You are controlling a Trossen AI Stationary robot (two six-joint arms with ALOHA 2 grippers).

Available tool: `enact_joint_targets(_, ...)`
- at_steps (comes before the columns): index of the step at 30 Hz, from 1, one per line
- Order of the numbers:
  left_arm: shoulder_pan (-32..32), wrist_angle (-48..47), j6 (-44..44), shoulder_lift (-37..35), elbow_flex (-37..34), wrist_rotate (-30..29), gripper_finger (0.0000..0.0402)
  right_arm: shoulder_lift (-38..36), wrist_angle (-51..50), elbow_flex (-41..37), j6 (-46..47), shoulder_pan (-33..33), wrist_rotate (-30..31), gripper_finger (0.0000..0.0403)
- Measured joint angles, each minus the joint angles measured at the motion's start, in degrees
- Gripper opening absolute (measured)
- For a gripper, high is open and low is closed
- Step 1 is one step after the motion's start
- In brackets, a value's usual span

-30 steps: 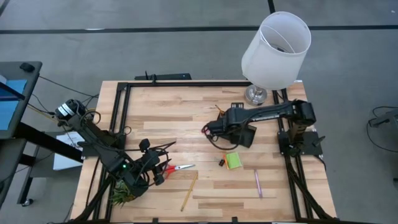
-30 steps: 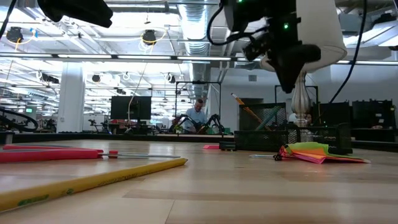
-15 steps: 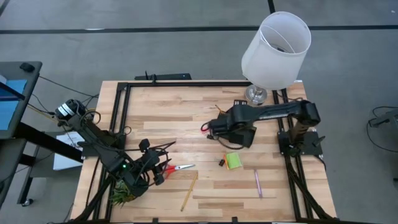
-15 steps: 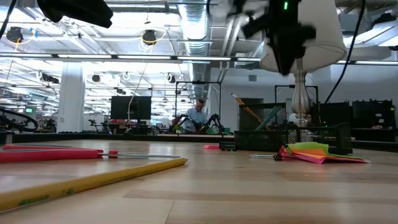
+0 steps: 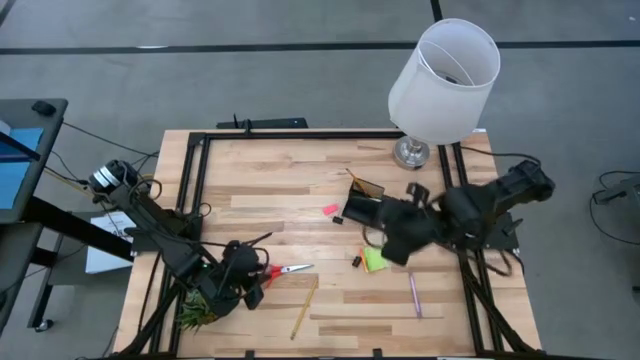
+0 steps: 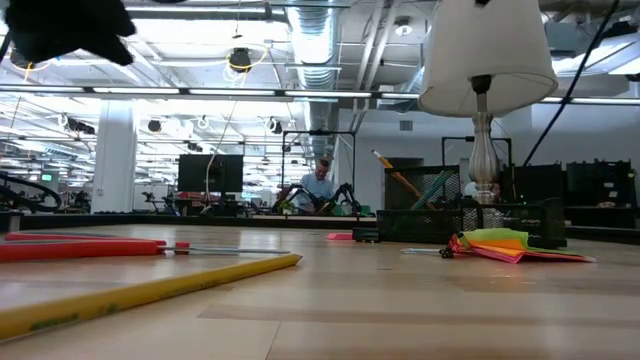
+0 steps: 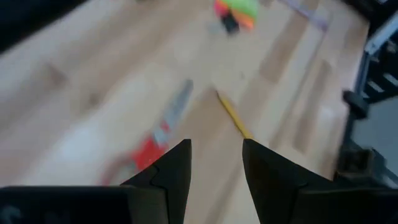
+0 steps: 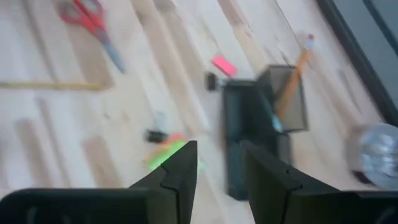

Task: Pick and place office supplies into organizer
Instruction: Put the yellow pencil into the desk organizer

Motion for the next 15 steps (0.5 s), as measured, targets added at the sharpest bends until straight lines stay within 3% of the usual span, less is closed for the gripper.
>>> enact_joint_targets(10,0.4,18.6,-6.1,12.0,0.0,25.4,0.0135,8.2,3.1,0.0,10.5,14.0,12.9,0.0113)
enact_joint_targets(15,1.8,17.3,-11.2,20.1,3.8,33.8,0.0135,15.1,3.1,-0.1,12.9,16.0,14.7,0.0113)
